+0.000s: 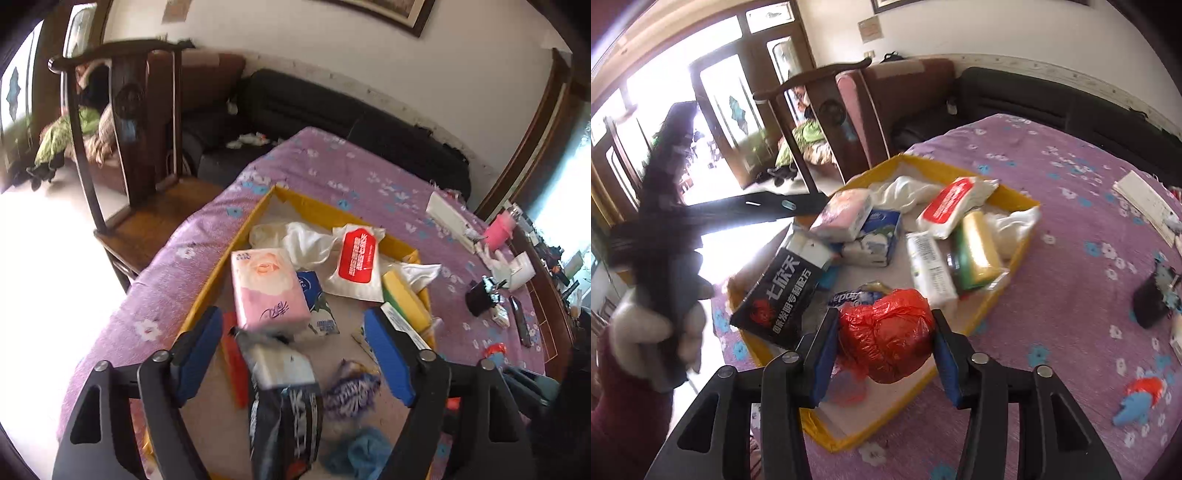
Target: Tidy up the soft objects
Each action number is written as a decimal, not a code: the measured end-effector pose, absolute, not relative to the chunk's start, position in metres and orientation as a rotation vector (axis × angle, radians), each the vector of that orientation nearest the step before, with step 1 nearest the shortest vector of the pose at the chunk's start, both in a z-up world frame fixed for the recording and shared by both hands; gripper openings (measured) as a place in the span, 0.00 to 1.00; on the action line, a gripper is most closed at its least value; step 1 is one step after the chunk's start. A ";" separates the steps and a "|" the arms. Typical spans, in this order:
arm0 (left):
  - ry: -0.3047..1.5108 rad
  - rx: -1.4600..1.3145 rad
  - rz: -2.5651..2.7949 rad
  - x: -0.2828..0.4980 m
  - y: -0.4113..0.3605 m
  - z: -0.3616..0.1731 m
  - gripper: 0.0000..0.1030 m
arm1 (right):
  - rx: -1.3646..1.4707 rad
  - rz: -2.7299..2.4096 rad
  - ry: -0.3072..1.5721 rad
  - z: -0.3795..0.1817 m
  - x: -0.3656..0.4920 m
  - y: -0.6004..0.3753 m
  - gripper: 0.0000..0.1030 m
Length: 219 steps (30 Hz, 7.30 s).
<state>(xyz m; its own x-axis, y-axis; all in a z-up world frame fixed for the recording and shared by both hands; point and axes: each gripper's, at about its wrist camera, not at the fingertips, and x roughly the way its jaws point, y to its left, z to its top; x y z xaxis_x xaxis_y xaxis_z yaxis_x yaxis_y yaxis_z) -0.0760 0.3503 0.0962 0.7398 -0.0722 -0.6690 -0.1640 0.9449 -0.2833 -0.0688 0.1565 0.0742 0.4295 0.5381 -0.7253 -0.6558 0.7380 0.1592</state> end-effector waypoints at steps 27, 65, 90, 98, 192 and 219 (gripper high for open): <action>0.626 0.057 0.217 -0.125 0.217 0.116 0.92 | 0.082 0.490 0.794 0.078 -0.058 0.004 0.78; 0.888 0.094 -0.307 -0.045 0.031 0.025 0.92 | 0.354 0.044 0.777 0.051 -0.025 -0.236 0.78; 0.933 -0.198 -0.386 -0.025 0.066 0.009 0.99 | 0.210 -0.001 1.034 0.022 0.081 -0.189 0.65; 0.939 -0.182 -0.381 -0.024 0.064 0.008 1.00 | 0.235 0.253 0.949 0.016 0.011 -0.194 0.92; 0.671 -0.246 0.326 -0.172 0.341 0.072 0.90 | -0.257 0.530 0.807 0.083 0.015 0.221 0.80; 0.258 -0.042 0.638 -0.229 0.226 0.143 1.00 | -0.097 0.513 0.700 0.096 -0.084 0.051 0.84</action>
<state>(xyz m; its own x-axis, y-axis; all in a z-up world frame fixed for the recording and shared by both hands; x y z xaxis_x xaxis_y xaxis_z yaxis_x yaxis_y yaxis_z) -0.2294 0.2262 0.1426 0.7724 0.5837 -0.2504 -0.5940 0.8034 0.0404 -0.0845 0.0514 0.0958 0.6464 0.4184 -0.6380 -0.4823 0.8720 0.0832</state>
